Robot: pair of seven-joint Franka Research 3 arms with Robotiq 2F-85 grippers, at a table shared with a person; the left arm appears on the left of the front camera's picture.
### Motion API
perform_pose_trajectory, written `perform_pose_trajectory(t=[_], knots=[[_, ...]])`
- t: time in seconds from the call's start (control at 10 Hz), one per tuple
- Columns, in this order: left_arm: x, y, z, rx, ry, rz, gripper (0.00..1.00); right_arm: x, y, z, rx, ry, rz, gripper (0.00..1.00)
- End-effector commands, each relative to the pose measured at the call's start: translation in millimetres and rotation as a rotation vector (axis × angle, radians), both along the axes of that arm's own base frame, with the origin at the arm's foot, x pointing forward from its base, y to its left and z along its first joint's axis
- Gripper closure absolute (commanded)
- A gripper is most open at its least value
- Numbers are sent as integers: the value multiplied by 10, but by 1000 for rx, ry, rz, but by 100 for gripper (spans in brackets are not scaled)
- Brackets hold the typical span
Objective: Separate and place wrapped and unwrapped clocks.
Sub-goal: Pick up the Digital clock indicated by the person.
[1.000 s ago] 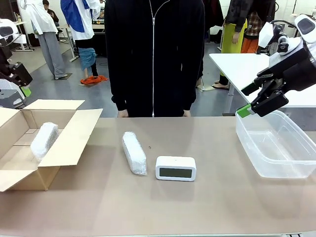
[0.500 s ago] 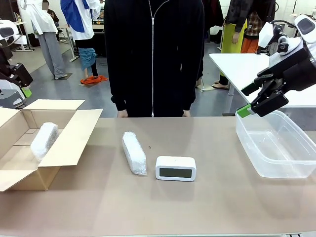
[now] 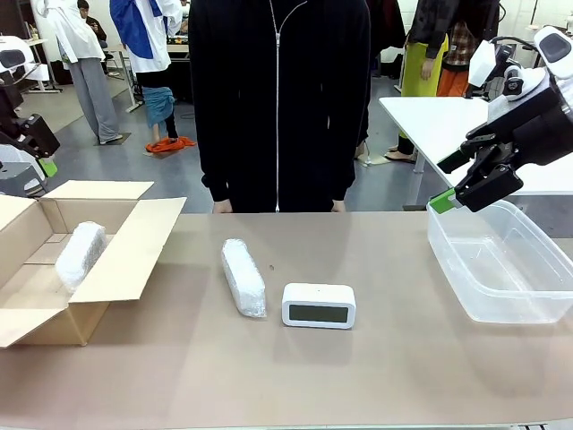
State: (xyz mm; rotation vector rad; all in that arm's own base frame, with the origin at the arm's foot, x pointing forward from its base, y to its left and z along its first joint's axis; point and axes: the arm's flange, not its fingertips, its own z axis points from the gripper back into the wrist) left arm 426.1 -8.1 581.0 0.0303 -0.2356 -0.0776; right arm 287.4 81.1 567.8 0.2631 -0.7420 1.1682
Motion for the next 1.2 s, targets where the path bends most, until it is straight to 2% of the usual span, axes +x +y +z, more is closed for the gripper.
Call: perform_pose_trajectory(t=[0.0, 0.4, 0.5, 0.6, 0.8, 0.9, 1.0, 1.1], knots=[[23, 12, 5, 10, -8, -1, 0, 5, 17, -9, 24, 17, 7, 0], [0, 0, 0, 0, 0, 0, 0, 5, 17, -9, 24, 17, 7, 0], [-25, -399, 214, -79, -67, -227, 0, 5, 17, -9, 24, 17, 7, 0], [-174, -625, 356, -151, -109, -396, 0, 5, 17, -9, 24, 17, 7, 0], [-566, -886, 444, -254, -120, -735, 0, 5, 17, -9, 24, 17, 7, 0], [-748, -977, 405, -290, -154, -862, 0, 5, 17, -9, 24, 17, 7, 0], [-886, -1029, 344, -311, -224, -958, 0, 5, 17, -9, 24, 17, 7, 0], [-1013, -1072, 268, -361, -263, -1041, 0, 5, 17, -9, 24, 17, 7, 0]])
